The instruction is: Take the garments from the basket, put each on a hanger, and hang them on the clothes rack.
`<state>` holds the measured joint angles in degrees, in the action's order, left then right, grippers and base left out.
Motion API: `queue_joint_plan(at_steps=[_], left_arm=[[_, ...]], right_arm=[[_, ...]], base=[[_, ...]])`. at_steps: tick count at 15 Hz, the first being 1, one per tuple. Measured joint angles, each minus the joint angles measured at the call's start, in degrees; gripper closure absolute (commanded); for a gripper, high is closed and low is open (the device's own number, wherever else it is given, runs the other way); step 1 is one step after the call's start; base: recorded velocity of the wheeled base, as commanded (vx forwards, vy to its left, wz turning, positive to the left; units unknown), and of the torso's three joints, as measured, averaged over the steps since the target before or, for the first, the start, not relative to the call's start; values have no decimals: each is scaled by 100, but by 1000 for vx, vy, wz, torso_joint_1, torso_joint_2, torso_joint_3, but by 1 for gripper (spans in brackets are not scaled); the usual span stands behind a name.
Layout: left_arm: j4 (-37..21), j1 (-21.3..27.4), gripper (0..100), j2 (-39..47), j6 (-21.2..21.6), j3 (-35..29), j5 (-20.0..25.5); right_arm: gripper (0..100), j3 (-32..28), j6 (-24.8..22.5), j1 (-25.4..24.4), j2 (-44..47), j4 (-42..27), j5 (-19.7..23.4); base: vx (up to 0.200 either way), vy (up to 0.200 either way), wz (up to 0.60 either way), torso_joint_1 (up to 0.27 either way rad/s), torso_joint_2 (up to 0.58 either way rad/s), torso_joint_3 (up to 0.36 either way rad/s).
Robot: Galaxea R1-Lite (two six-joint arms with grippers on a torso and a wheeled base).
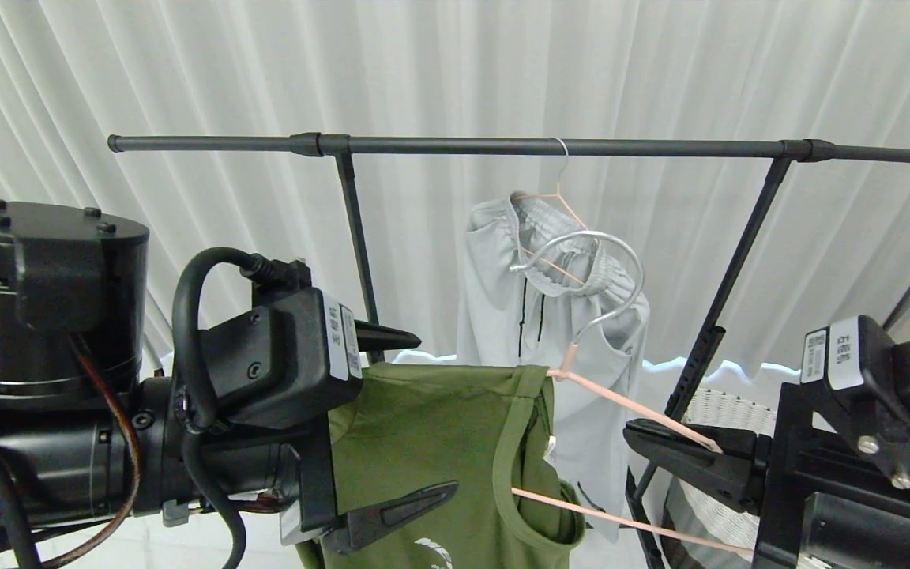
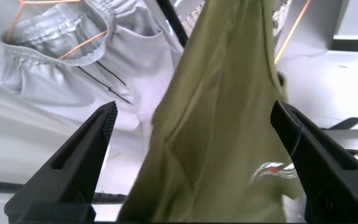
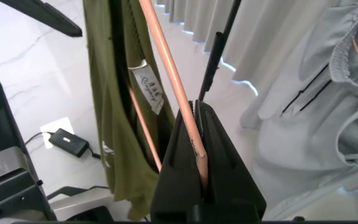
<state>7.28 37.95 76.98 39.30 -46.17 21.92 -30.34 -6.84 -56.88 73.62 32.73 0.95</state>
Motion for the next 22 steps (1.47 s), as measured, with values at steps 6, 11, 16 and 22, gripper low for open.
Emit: queue_joint_plan(at_steps=[6, 11, 16, 22], left_arm=[[5, 5, 100, 66, 0, 28, 9], [9, -6, 100, 60, 0, 155, -20], [-30, -28, 100, 39, 11, 199, -99], [396, -35, 100, -107, 11, 374, -958]], right_arm=[[100, -9, -251, -23, 24, 5, 11], [100, -11, -282, -22, 30, 16, -41], [0, 5, -328, -11, 17, 90, -171], [0, 105, -336, 187, -69, 41, -382]], base=[[0, 0, 0, 0, 0, 0], [0, 0, 0, 0, 0, 0], [0, 0, 0, 0, 0, 0], [0, 0, 0, 0, 0, 0]])
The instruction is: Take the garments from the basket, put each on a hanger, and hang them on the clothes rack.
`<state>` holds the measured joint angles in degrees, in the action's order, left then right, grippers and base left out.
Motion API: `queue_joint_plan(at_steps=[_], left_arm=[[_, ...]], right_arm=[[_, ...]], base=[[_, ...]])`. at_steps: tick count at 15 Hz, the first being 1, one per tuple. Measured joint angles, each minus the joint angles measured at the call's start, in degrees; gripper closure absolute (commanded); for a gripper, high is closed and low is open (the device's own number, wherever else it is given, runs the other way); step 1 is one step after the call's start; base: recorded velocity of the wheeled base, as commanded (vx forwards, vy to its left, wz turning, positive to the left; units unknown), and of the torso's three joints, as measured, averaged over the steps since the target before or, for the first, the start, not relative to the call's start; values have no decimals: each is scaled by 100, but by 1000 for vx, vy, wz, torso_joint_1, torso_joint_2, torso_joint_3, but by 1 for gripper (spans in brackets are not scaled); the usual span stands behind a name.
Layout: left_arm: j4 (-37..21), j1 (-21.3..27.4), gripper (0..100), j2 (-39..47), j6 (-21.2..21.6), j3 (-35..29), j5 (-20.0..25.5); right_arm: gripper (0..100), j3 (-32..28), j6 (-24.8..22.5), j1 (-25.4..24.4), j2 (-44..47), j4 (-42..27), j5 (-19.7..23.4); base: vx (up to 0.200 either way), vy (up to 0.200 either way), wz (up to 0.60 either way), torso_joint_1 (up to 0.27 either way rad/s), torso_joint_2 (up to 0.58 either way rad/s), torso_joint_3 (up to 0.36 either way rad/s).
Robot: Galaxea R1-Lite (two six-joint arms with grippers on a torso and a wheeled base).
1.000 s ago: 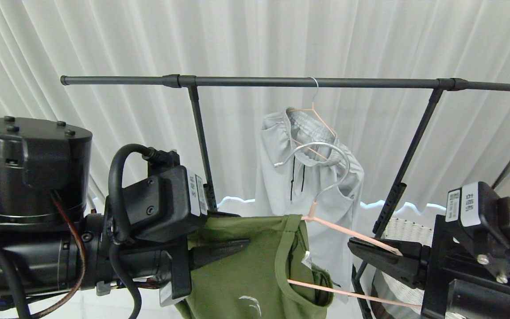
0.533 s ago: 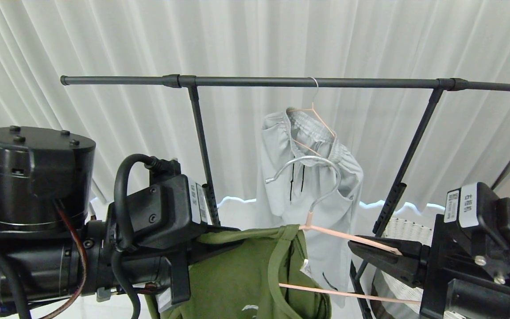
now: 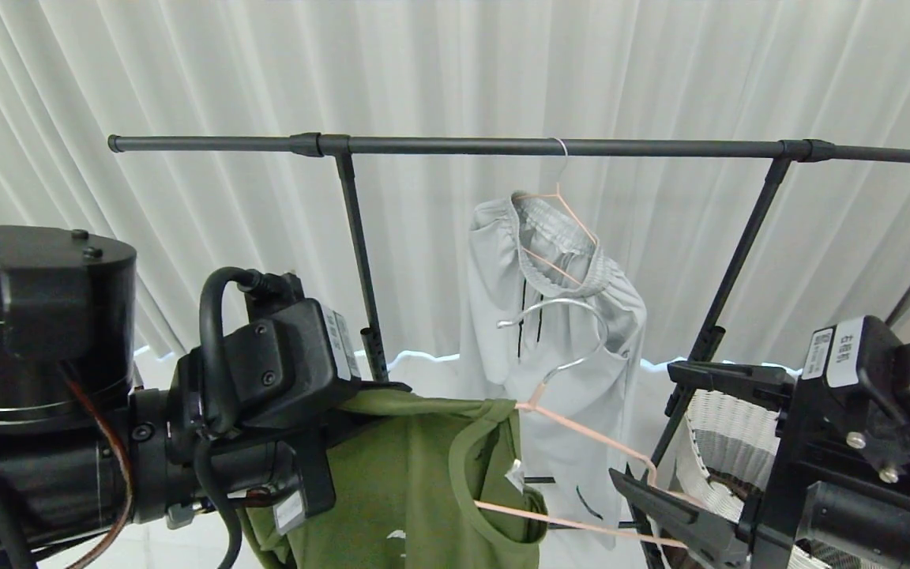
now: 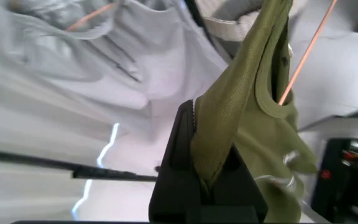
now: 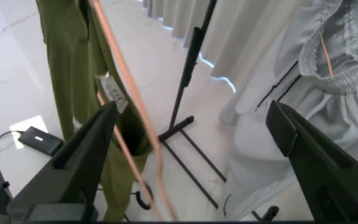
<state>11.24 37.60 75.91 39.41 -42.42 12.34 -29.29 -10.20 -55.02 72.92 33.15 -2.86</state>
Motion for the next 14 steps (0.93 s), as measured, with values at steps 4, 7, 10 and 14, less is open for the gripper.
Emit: queue_joint_plan(at_steps=[4, 7, 10, 14], left_arm=[[364, -2, 100, -56, -200, 271, -1245], [594, 2, 100, -74, -651, 188, -2193], [973, 24, 100, -74, -701, -57, -2525], [1037, 232, 100, -78, -833, -479, -2575]], right_arm=[[0, 9, -5, 26, -18, -6, 5], [0, 2, 9, 11, 1, -9, 16], [0, 121, 386, -179, 74, -9, 2], [0, 61, 1353, -424, 439, 266, -463]], base=[[0, 0, 0, 0, 0, 0], [0, 0, 0, 0, 0, 0], [0, 0, 0, 0, 0, 0], [0, 0, 0, 0, 0, 0]])
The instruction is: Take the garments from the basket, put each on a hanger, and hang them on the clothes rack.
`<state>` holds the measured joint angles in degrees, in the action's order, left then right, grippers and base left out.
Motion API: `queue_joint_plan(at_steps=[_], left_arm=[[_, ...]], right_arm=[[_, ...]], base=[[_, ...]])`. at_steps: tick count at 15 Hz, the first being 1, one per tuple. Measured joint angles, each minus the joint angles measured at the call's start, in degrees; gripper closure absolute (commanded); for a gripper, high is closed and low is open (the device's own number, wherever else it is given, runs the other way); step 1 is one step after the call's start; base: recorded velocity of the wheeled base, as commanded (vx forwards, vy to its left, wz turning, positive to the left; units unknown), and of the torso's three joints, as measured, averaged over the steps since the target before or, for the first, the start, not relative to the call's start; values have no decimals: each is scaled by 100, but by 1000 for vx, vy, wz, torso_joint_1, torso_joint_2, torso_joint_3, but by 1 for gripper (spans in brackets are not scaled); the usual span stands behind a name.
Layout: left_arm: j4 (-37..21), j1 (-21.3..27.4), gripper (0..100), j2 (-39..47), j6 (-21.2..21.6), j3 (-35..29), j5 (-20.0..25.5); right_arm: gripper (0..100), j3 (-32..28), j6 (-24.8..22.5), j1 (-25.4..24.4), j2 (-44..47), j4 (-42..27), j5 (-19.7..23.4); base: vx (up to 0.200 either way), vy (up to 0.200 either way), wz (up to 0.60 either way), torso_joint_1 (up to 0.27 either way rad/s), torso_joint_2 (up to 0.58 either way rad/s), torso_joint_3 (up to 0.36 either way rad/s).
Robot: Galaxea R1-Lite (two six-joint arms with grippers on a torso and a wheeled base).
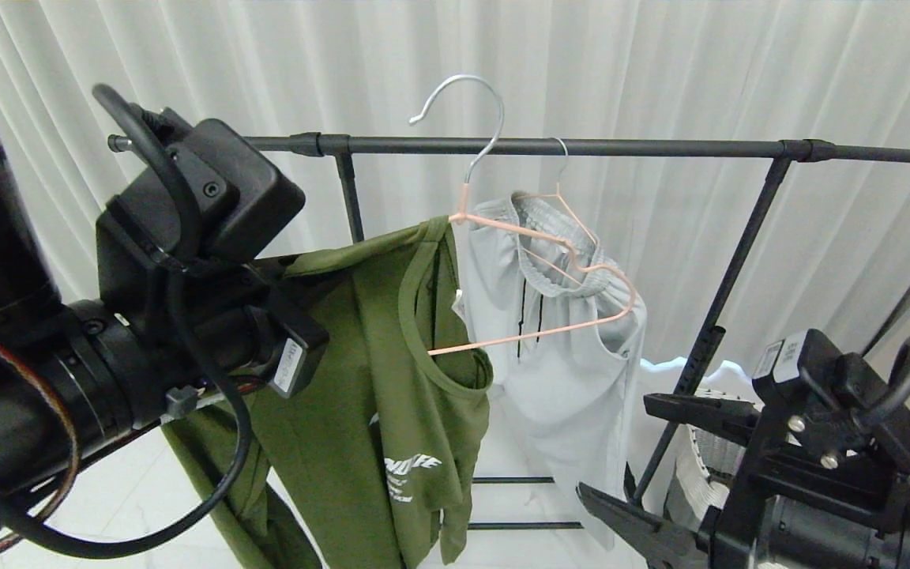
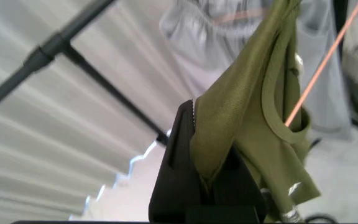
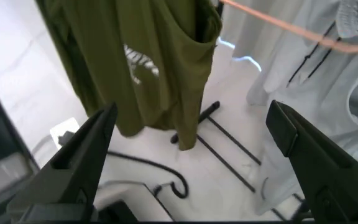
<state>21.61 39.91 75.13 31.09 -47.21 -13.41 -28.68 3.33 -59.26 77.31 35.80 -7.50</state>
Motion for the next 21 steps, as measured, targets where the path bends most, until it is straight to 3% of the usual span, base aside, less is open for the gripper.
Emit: queue_joint_plan(at_steps=[4, 8, 10, 21], left_arm=[[2, 179, 100, 23, -68, -328, -9], [-2, 232, 100, 23, -68, -408, -11], [-2, 311, 100, 12, -66, -438, -9], [-2, 457, 100, -93, -141, -411, -11]], right_arm=[[0, -422, 797, -28, 703, 798, -778], [0, -773, 931, -16, 1403, 1352, -1379], [0, -846, 929, -16, 1709, 1629, -1467], [0, -926, 751, 105, 2349, 1664, -1779]], base=[[0, 0, 0, 0, 0, 0], [0, 0, 0, 0, 0, 0], [0, 0, 0, 0, 0, 0], [0, 0, 0, 0, 0, 0]])
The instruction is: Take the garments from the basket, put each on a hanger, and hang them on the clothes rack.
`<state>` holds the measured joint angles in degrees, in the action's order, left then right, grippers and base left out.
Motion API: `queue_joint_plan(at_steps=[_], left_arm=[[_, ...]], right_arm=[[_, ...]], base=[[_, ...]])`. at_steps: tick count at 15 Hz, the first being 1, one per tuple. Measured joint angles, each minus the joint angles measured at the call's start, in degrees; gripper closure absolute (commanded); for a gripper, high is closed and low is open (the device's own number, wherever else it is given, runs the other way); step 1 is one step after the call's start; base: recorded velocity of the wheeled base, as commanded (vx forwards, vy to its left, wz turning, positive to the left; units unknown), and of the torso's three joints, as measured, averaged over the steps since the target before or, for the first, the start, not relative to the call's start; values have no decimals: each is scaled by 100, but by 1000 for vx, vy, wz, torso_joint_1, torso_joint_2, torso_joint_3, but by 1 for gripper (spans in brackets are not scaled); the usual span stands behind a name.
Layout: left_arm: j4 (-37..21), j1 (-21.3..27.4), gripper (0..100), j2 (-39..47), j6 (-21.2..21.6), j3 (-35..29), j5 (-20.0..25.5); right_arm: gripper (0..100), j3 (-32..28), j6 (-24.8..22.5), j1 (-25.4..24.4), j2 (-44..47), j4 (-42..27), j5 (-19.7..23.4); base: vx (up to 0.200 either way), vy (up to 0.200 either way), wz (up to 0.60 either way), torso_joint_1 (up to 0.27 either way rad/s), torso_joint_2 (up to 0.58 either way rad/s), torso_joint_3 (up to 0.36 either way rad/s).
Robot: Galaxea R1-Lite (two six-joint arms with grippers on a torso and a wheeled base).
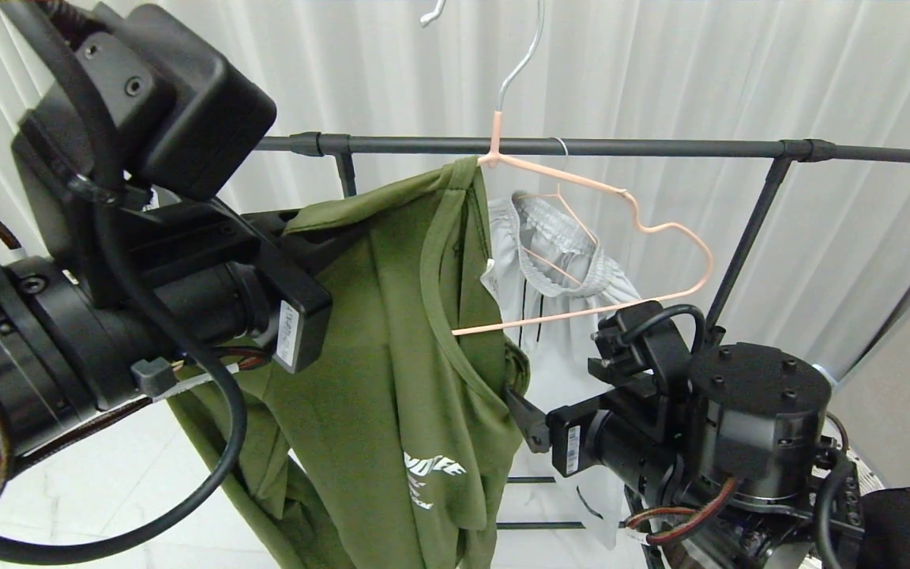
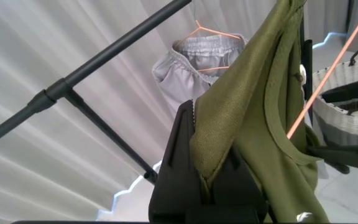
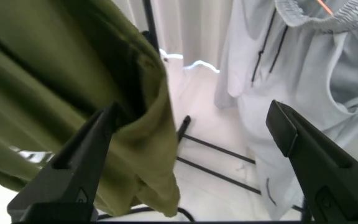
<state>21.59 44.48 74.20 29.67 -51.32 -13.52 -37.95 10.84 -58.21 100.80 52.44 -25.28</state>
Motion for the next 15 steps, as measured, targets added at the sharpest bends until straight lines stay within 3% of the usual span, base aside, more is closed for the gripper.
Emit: queue_joint_plan(at_steps=[4, 9, 15], left_arm=[[0, -26, 100, -15, -37, 0, -20], [-2, -48, 100, -15, 10, 149, -399], [6, -68, 100, -163, 212, 852, -495]], right_arm=[[0, 276, -290, 207, 40, 2, -145], [0, 894, -624, 664, -218, 2, -148], [0, 1133, -994, 1737, -653, 2, -132]], base=[[0, 0, 0, 0, 0, 0], [0, 0, 0, 0, 0, 0], [0, 0, 0, 0, 0, 0]])
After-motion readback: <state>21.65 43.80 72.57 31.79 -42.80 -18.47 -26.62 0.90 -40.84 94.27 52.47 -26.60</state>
